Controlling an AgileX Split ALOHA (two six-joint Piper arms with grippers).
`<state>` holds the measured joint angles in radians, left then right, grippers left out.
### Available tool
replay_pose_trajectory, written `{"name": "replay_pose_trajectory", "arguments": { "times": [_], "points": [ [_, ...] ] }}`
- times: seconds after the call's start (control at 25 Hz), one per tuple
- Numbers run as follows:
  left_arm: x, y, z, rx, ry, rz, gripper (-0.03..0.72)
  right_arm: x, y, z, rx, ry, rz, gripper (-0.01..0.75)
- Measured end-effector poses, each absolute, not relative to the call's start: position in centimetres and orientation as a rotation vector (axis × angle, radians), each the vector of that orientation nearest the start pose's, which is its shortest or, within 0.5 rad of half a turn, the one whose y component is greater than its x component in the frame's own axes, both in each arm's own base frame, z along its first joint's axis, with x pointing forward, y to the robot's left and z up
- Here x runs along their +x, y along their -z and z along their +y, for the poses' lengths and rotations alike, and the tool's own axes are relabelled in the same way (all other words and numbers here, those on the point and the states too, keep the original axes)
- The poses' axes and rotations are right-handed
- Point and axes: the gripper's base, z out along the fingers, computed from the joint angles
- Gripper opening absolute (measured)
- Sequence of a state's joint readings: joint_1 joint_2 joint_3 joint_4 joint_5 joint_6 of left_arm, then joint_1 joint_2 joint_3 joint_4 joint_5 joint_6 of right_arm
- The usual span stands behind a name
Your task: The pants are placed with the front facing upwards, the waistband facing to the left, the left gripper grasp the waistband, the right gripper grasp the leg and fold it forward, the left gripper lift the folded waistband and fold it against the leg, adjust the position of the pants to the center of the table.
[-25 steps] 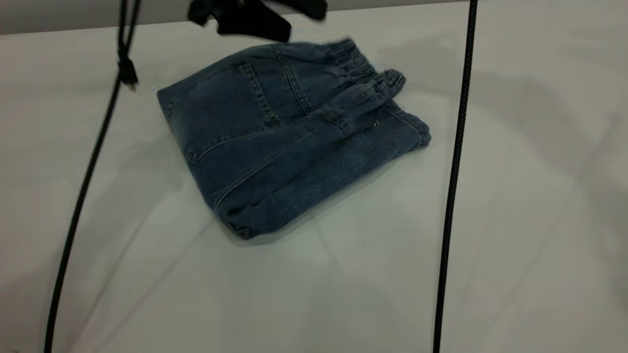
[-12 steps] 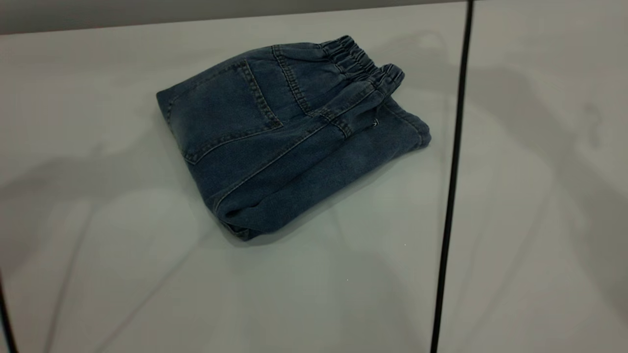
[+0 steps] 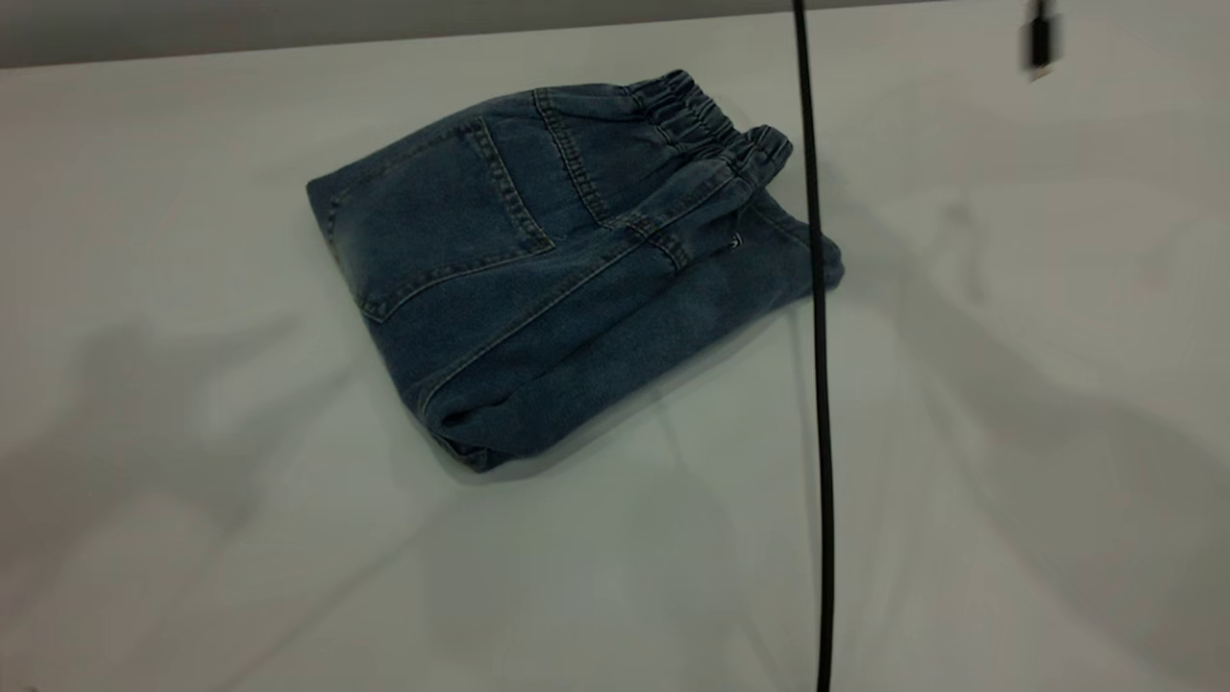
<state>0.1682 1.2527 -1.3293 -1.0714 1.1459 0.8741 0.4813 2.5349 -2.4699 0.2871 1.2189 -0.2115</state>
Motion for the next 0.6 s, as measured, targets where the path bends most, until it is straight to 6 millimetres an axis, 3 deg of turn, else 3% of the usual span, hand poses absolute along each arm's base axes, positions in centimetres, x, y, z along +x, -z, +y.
{"name": "replay_pose_trajectory", "arguments": {
  "times": [0.16,0.32,0.6],
  "points": [
    [24.5,-43.2,-3.2,0.543,0.767,1.954,0.442,45.7,-16.6,29.0,-0.968,-0.382,2.670,0.495],
    [24.5,-43.2,-3.3,0.544,0.775,1.951,0.430,45.9,-13.7,28.8,-0.975,-0.346,2.725,0.495],
    [24.5,-43.2,-3.2,0.542,0.772,1.950,0.425,46.0,-10.7,28.7,-0.990,-0.311,2.779,0.495]
  ]
}}
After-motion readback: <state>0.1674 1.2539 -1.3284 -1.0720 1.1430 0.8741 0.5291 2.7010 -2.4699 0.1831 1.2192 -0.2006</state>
